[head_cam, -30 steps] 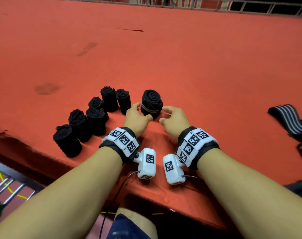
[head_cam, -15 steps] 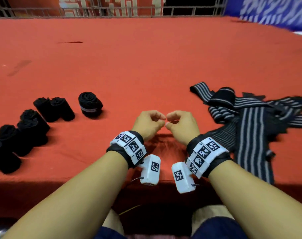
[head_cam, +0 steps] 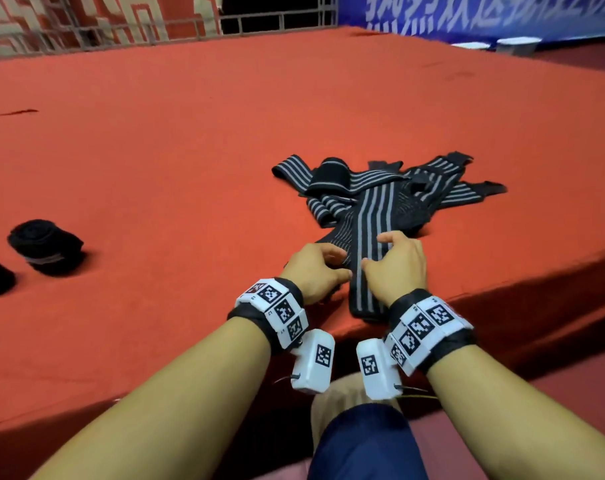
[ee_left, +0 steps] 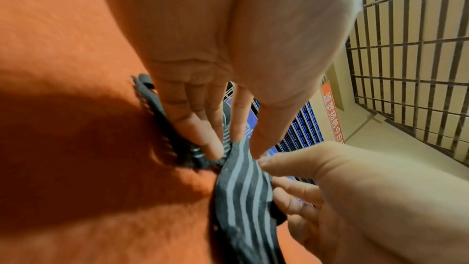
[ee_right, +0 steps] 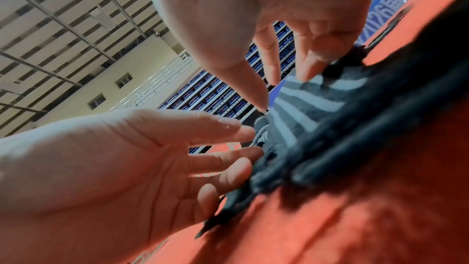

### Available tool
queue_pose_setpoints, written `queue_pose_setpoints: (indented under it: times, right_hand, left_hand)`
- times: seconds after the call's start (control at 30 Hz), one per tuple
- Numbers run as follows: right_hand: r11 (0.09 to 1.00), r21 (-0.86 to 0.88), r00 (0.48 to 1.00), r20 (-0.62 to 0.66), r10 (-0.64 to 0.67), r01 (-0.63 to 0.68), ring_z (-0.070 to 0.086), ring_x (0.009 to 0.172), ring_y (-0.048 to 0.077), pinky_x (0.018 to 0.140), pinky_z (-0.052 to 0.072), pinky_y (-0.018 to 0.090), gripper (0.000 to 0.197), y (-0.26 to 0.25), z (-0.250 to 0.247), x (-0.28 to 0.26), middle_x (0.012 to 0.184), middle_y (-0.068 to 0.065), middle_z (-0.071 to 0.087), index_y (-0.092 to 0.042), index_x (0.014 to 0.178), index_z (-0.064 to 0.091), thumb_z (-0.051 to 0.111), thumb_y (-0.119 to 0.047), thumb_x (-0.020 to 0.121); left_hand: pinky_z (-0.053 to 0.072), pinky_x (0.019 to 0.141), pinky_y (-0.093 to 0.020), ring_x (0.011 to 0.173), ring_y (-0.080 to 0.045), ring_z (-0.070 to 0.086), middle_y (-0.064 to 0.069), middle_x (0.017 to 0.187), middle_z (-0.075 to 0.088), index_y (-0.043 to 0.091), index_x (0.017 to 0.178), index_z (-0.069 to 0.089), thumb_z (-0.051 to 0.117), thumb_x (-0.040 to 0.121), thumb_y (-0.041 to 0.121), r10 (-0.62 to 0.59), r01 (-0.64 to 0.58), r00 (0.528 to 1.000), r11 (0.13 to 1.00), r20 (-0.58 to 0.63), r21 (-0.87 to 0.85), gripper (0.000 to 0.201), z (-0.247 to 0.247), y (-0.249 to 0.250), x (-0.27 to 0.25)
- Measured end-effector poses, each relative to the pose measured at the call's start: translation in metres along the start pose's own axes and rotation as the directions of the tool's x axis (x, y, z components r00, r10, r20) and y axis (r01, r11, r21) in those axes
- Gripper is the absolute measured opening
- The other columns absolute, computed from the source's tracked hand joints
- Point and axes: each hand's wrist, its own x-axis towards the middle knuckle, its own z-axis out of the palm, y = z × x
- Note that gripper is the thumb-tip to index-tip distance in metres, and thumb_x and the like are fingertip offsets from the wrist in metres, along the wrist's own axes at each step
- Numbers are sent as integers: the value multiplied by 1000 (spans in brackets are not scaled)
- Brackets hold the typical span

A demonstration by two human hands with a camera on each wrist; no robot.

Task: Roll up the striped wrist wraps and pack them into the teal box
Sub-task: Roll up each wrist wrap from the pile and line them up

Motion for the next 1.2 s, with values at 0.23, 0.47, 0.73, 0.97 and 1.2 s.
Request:
queue_pose_setpoints:
  times: [0.23, 0.47, 0.73, 0.97, 1.2]
  right_hand:
    - [990, 77, 993, -6, 117, -116, 51, 128, 30, 103, 39, 34, 60, 17, -4, 13, 138, 10, 56, -12, 140, 47, 73, -13, 86]
    - [939, 343, 999, -28, -27, 35, 67, 106, 20, 101, 51, 44, 44, 24, -1, 18, 111, -3, 71, -25, 119, 64, 78, -11, 79]
    - [794, 607, 973, 167, -156, 23, 74, 93, 15, 87, 60, 39, 20, 27, 0, 8, 98, 2, 77, -19, 97, 70, 67, -1, 91]
    - [705, 705, 965, 231, -125, -78, 73, 100, 16, 85, 59, 35, 45, 23, -1, 7, 116, 5, 73, -8, 128, 54, 74, -9, 88]
    - [670, 742, 970, 179, -163, -24, 73, 101, 22, 94, 58, 48, 33, 15, -8, 11, 107, 4, 75, -10, 113, 62, 61, 13, 89]
  left_hand:
    - [60, 63, -33, 97, -25, 71, 0, 123, 66, 16, 132, 59, 77, 87, 14, -46, 49, 998, 995, 42, -86, 48, 18, 8, 2]
    - [56, 61, -35, 74, -22, 69, -2, 83, 64, 14, 127, 51, 76, 86, 3, -53, 46, 998, 977, -30, -208, 49, 22, 8, 6]
    - [56, 80, -34, 82, -18, 68, 0, 81, 69, 10, 121, 60, 67, 90, -6, -28, -67, 979, 891, -203, -450, 36, 8, 19, 2]
    - [54, 67, -31, 70, -18, 63, -7, 80, 70, 19, 88, 74, 64, 78, -5, 0, -94, 981, 874, -192, -477, 28, -1, 28, -14]
    - [41, 49, -21, 53, -14, 47, -5, 64, 53, 16, 76, 66, 58, 68, -7, 18, -74, 990, 907, -137, -414, 26, -7, 34, -26]
